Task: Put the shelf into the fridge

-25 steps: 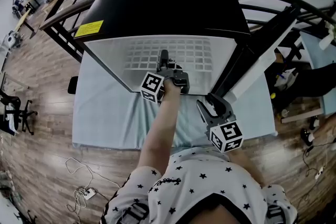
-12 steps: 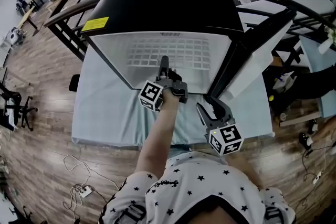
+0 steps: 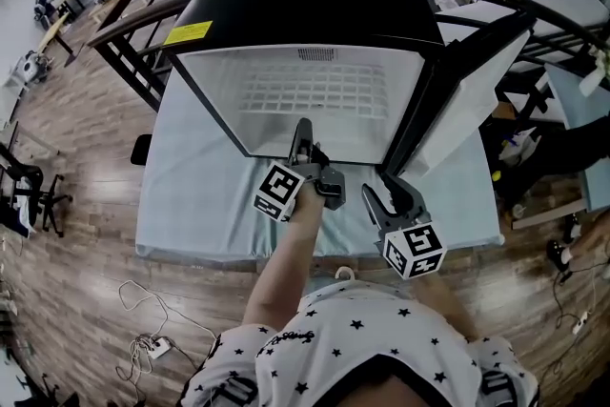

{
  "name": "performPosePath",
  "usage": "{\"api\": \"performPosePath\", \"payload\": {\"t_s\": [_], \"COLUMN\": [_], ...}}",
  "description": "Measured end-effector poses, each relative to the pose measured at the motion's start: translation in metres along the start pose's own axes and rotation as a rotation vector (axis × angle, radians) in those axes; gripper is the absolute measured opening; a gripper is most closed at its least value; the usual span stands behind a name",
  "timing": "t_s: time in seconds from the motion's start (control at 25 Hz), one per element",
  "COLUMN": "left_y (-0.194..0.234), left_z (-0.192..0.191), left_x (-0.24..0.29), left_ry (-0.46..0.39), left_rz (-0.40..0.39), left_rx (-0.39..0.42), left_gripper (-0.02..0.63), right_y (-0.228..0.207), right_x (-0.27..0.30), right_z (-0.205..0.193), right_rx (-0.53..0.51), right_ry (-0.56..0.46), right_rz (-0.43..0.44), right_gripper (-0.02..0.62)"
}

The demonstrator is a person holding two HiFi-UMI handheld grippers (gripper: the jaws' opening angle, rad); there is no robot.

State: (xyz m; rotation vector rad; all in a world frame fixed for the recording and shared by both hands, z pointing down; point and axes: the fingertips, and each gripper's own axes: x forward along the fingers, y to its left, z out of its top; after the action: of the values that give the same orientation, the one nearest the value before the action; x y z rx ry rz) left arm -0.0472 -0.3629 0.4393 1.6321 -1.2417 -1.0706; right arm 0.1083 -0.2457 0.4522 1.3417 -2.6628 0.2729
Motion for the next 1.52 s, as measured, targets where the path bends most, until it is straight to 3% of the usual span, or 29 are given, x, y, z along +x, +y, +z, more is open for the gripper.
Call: {"api": "performPosePath", "payload": {"t_s": [0.2, 0.48, 0.76, 1.16, 1.52], "left_y": [-0.008, -0.023, -0.024, -0.024, -0.016], "left_z": [0.006, 0.013, 0.006, 0.007, 0.015], "left_x": [-0.028, -0.077, -0.136, -0.224, -0.29], "left_ry": [0.079, 0.213, 0.361, 0.492, 0.535], "left_rz": [0.01, -0.016, -0.039, -0.078, -0.059], "left_rx": [0.186, 0.473, 0.688, 0.789, 0.799], "left_gripper": [0.005, 0.003, 0.003, 0.003, 0.003], "right_y": [0.017, 0.052, 0.094, 0.151, 0.199], "right_x": [-0.002, -0.011, -0.029, -0.069, -0.103], "right_z": [0.0, -0.001, -0.008, -0.017, -0.029], "right_rx": [0.007, 0.012, 0.016, 0.016, -0.003], "right_ry": [-0.01, -0.009, -0.019, -0.03, -0.015], "right_rz": [-0.009, -0.067, -0.112, -0.16, -0.146], "right_gripper": [0.144, 0.063, 0.044, 0.04, 0.038]}}
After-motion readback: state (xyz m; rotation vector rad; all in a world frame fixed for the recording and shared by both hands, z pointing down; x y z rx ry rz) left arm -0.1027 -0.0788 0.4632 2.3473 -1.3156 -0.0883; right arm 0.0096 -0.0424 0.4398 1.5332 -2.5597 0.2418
